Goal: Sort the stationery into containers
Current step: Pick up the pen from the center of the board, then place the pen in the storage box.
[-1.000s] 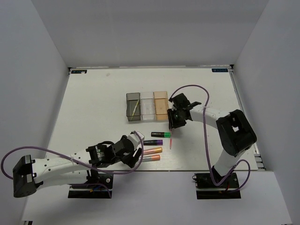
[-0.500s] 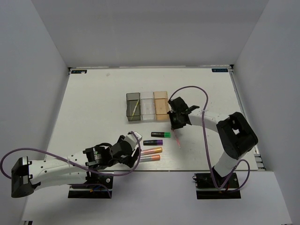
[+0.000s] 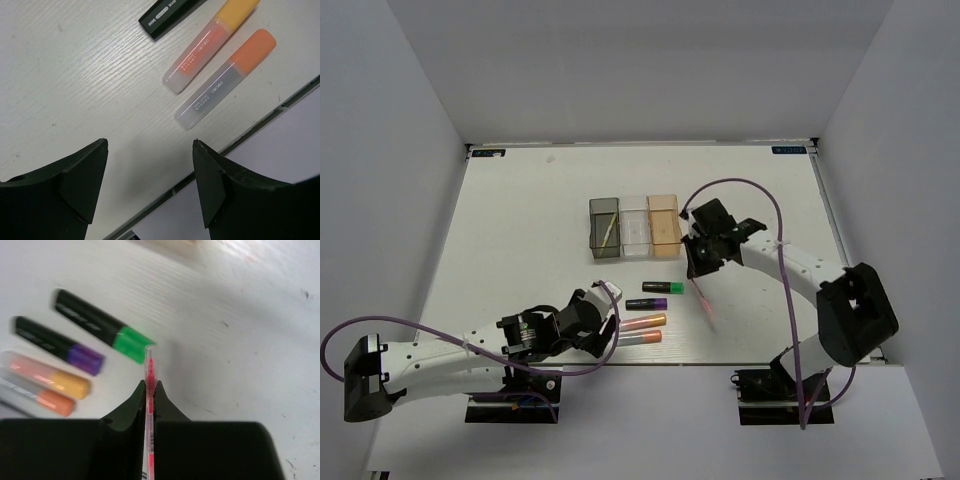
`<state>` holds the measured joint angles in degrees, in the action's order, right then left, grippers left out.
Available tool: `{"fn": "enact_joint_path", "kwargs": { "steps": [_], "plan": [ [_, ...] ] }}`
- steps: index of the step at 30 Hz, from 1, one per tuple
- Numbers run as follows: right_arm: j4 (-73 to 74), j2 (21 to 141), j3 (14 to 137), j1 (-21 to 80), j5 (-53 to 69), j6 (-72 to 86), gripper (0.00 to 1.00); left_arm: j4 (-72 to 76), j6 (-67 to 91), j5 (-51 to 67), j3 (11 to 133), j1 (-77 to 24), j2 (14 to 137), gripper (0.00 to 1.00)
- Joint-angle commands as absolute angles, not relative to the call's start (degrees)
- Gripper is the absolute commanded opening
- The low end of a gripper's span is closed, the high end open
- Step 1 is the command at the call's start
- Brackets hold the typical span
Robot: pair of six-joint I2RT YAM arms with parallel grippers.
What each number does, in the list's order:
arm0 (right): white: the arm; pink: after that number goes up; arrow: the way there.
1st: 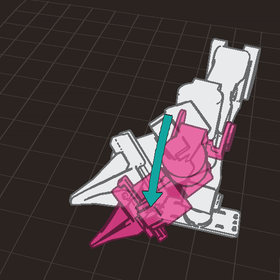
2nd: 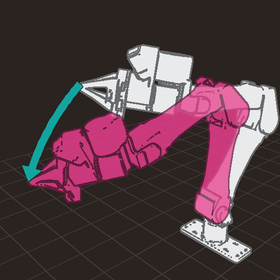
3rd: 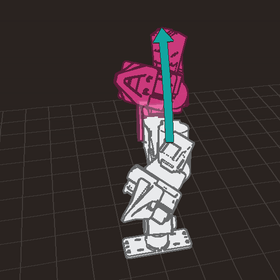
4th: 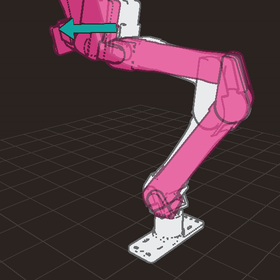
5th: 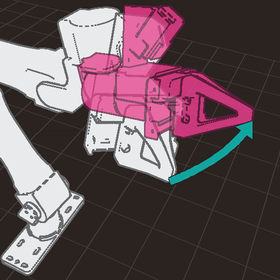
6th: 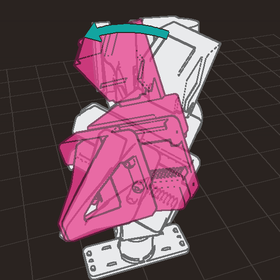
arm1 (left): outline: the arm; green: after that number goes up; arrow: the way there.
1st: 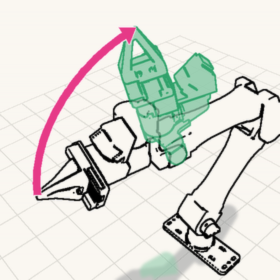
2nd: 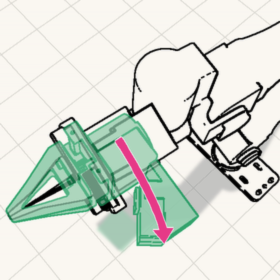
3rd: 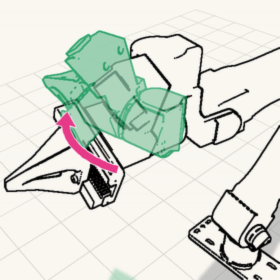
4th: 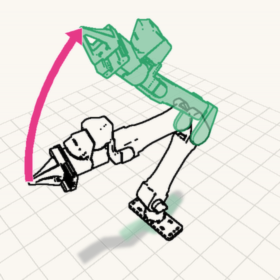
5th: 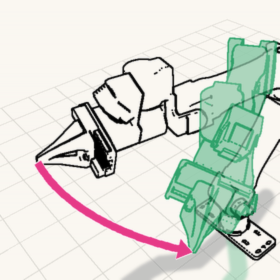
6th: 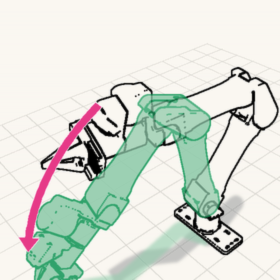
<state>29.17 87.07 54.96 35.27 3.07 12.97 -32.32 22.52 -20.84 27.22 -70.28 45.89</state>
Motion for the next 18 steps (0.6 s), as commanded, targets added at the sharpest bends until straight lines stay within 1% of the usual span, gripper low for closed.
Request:
{"fn": "enact_joint_path", "kwargs": {
  "steps": [1, 2, 3, 4, 5, 6, 7, 8, 9, 11, 12, 13, 14, 15, 16, 18],
  "plan": [
    [33.40, 82.88, 61.78, 35.59, 11.33, 9.94, 0.00, -33.05, 21.97, -22.76, 28.91, -70.58, 44.74, 0.78],
    [34.79, 82.79, 62.74, 35.51, 13.25, 9.93, 0.00, -33.39, 22.06, -23.02, 29.00, -70.58, 44.91, 0.78],
    [35.24, 83.49, 66.84, 35.59, 14.32, 9.76, 0.00, -33.31, 22.06, -23.11, 29.09, -70.58, 44.48, 0.78],
    [35.42, 84.63, 68.36, 35.77, 14.94, 9.76, 0.00, -33.40, 22.15, -23.29, 29.09, -70.58, 44.04, 0.78],
    [35.77, 86.29, 73.43, 36.47, 16.59, 9.76, 0.00, -33.75, 22.84, -23.99, 29.00, -70.58, 43.95, 0.78],
    [35.51, 87.18, 75.13, 35.78, 17.05, 9.84, 0.00, -34.10, 23.29, -24.17, 28.74, -70.49, 42.90, 0.78],
    [35.86, 89.97, 77.06, 35.95, 18.27, 9.93, 0.00, -34.36, 23.55, -24.34, 28.48, -70.58, 42.63, 0.78],
    [34.82, 91.57, 82.74, 35.86, 18.80, 10.45, 0.00, -34.37, 24.34, -24.61, 28.13, -70.58, 42.37, 0.77],
    [34.20, 96.45, 84.71, 36.12, 20.72, 10.72, 0.00, -34.37, 24.61, -24.70, 28.04, -70.49, 41.93, 0.77],
    [31.91, 99.83, 90.40, 36.30, 22.23, 12.64, 0.00, -35.15, 25.48, -25.22, 28.21, -70.49, 41.57, 0.77],
    [28.08, 101.67, 93.75, 36.39, 22.93, 13.18, 0.00, -35.42, 26.36, -25.57, 28.47, -70.58, 41.49, 0.77],
    [27.25, 106.91, 97.78, 36.39, 24.94, 13.62, 0.00, -35.77, 26.63, -25.84, 28.65, -70.49, 41.57, 0.77],
    [26.20, 108.70, 99.56, 36.82, 25.22, 14.67, 0.00, -36.47, 26.98, -26.01, 29.00, -70.49, 41.57, 0.76],
    [22.80, 113.59, 102.97, 37.00, 25.83, 14.85, 0.00, -36.65, 27.77, -26.36, 29.09, -70.66, 41.66, 0.76],
    [22.15, 115.12, 107.36, 37.18, 26.62, 15.46, 0.00, -36.65, 28.12, -26.45, 28.92, -70.66, 41.66, 0.76],
    [18.75, 119.43, 110.64, 37.27, 28.12, 17.39, 0.00, -36.39, 28.39, -26.80, 28.57, -70.66, 41.66, 0.76]
  ]
}}
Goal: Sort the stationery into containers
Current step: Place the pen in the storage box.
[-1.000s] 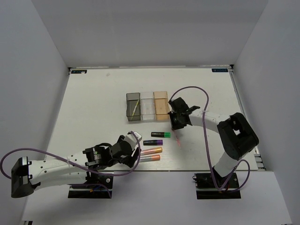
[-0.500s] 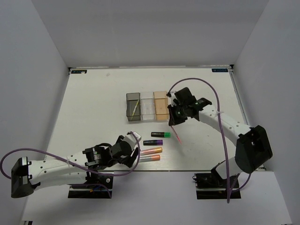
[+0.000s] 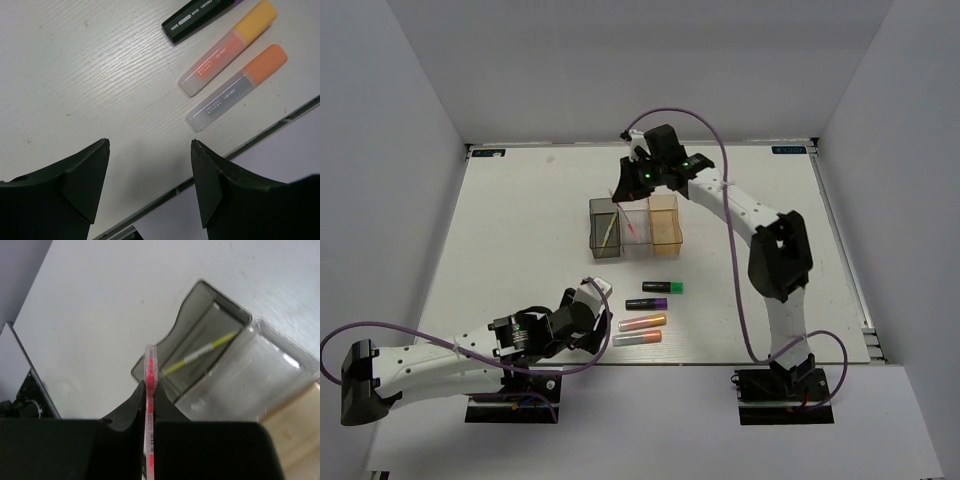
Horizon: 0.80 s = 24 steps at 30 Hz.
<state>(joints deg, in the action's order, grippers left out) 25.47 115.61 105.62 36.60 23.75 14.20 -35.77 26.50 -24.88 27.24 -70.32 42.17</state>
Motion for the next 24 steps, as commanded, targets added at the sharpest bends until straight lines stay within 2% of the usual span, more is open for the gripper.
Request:
{"fn": "enact_joint_path", "kwargs": {
  "steps": [1, 5, 11, 18, 19, 22, 24],
  "plan": [
    [15.07, 121.10, 112.13, 37.35, 28.12, 17.92, 0.00, -36.65, 28.48, -26.81, 28.56, -70.58, 41.83, 0.76],
    [1.25, 124.97, 110.65, 37.70, 27.17, 20.39, 0.00, -37.09, 28.21, -26.90, 30.14, -70.66, 43.68, 0.76],
    [-5.79, 131.48, 112.76, 37.27, 24.44, 26.18, 0.00, -36.65, 28.04, -26.28, 30.15, -70.75, 45.96, 0.76],
    [-6.33, 133.94, 112.51, 37.44, 18.63, 28.56, 0.00, -36.48, 28.13, -26.19, 29.79, -70.75, 46.14, 0.76],
    [-6.50, 133.86, 112.07, 37.53, 18.81, 28.13, 0.12, -36.47, 28.21, -26.54, 29.53, -70.75, 45.79, 0.76],
    [-7.29, 132.28, 107.85, 37.35, 20.74, 26.46, 0.37, -35.78, 28.04, -26.72, 28.83, -70.75, 45.53, 0.79],
    [-8.00, 130.00, 105.14, 37.18, 21.09, 24.53, 0.42, -34.81, 27.43, -26.63, 28.83, -70.75, 45.79, 0.79]
  ]
}}
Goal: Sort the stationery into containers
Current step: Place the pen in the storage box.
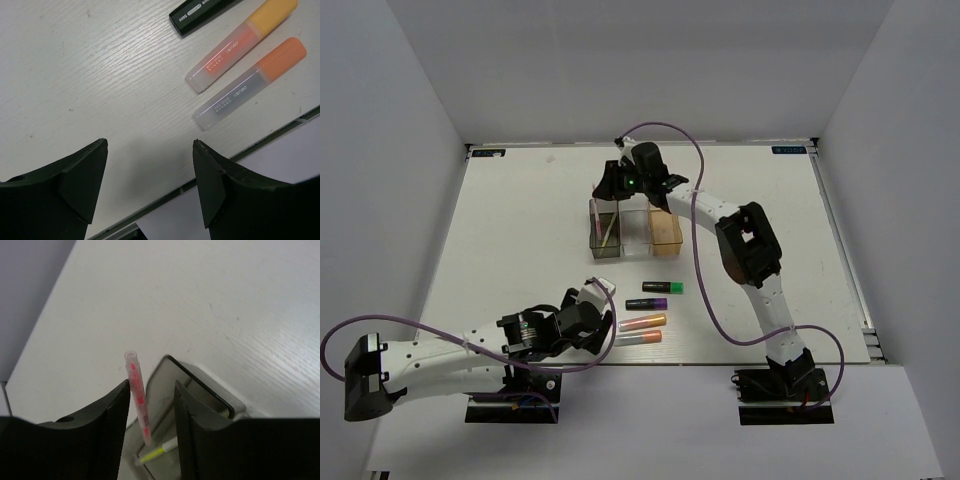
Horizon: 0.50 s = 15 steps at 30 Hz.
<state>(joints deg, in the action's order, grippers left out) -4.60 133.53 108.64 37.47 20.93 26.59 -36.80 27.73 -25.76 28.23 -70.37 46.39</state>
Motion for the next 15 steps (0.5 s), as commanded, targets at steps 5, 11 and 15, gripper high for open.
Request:
{"fn": "enact_joint_path", "kwargs": {
  "steps": [5, 11, 15],
  "plan": [
    [-6.59, 125.43, 102.14, 36.65, 21.10, 23.38, 0.45, -31.83, 24.70, -24.88, 29.71, -70.75, 49.04, 0.77],
    [-2.38, 117.79, 98.71, 35.42, 20.04, 19.69, 0.45, -30.15, 21.27, -20.22, 32.78, -70.66, 54.22, 0.66],
    [5.43, 110.84, 96.24, 33.67, 20.56, 11.20, 0.46, -28.30, 18.37, -15.74, 33.75, -70.75, 56.25, 0.71]
  ]
}}
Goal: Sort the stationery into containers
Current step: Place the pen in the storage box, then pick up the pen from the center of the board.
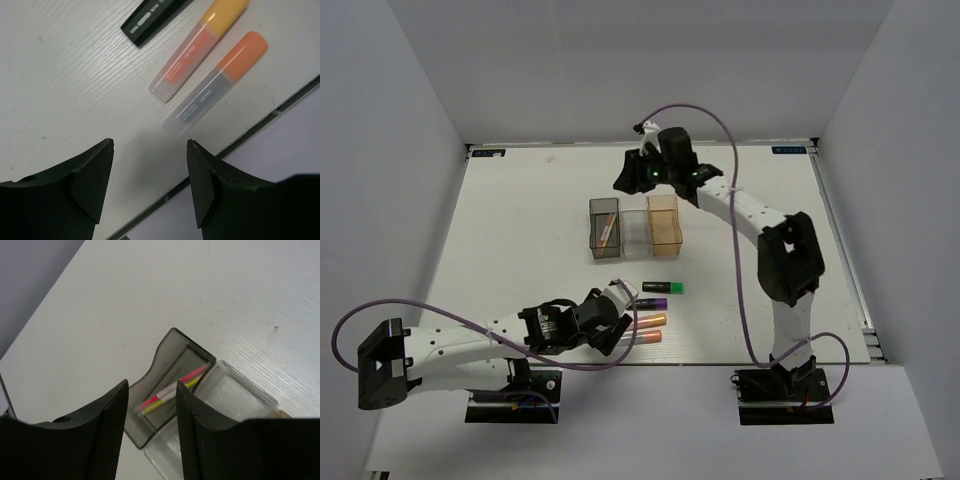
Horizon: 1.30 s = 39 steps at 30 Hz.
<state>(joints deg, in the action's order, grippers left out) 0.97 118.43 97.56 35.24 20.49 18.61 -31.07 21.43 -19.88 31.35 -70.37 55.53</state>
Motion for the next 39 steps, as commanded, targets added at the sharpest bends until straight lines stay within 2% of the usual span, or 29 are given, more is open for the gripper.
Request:
{"fn": "enact_joint_path", "kwargs": {
  "steps": [1, 2, 3, 5, 6, 7, 11, 15, 25, 29, 31, 33, 35, 39],
  "plan": [
    [11.45, 109.79, 95.72, 33.23, 21.18, 6.12, 0.46, -27.52, 17.50, -13.82, 34.27, -70.84, 56.95, 0.72],
    [14.12, 106.03, 95.10, 31.83, 24.58, 3.63, 0.45, -27.51, 16.79, -13.10, 34.80, -70.84, 58.08, 0.74],
    [19.98, 104.08, 94.31, 31.21, 26.70, -5.27, 0.35, -26.47, 15.92, -11.70, 34.89, -70.75, 58.97, 0.74],
    [26.35, 100.56, 90.29, 28.41, 33.63, -11.91, 0.18, -26.02, 14.86, -8.89, 35.68, -70.75, 60.11, 0.74],
    [27.59, 99.33, 88.18, 27.87, 34.79, -13.52, 0.05, -25.67, 14.59, -8.35, 36.03, -70.84, 62.03, 0.72],
    [29.25, 95.66, 83.37, 26.99, 37.85, -17.71, 0.00, -25.23, 13.72, -6.44, 36.47, -70.93, 62.83, 0.72],
    [33.92, 89.31, 69.83, 22.42, 45.52, -25.54, 0.00, -24.79, 12.22, -4.84, 38.58, -70.75, 68.45, 0.71],
    [34.63, 85.26, 63.21, 19.52, 49.56, -26.81, 0.00, -24.44, 10.20, -4.57, 40.08, -70.32, 72.86, 0.69],
    [35.60, 82.44, 58.89, 16.35, 55.28, -26.28, 0.04, -21.89, 9.23, -0.09, 39.12, -66.10, 77.78, 0.65],
    [34.72, 81.39, 57.75, 16.08, 55.02, -26.11, 0.14, -20.31, 9.05, 2.19, 38.15, -64.69, 79.18, 0.65],
    [34.28, 80.86, 57.39, 15.74, 54.49, -26.10, 0.27, -19.60, 8.88, 3.07, 37.88, -63.99, 79.63, 0.62],
    [34.54, 80.95, 57.22, 15.73, 54.32, -26.10, 0.32, -19.34, 8.88, 2.90, 37.53, -63.90, 80.68, 0.58],
    [34.63, 80.95, 57.13, 15.30, 54.49, -26.10, 0.34, -19.07, 9.05, 2.64, 37.18, -63.90, 81.39, 0.47],
    [34.81, 80.60, 57.39, 15.03, 55.11, -26.01, 0.36, -18.37, 9.58, 0.80, 35.86, -64.51, 82.44, 0.46]
  ]
}}
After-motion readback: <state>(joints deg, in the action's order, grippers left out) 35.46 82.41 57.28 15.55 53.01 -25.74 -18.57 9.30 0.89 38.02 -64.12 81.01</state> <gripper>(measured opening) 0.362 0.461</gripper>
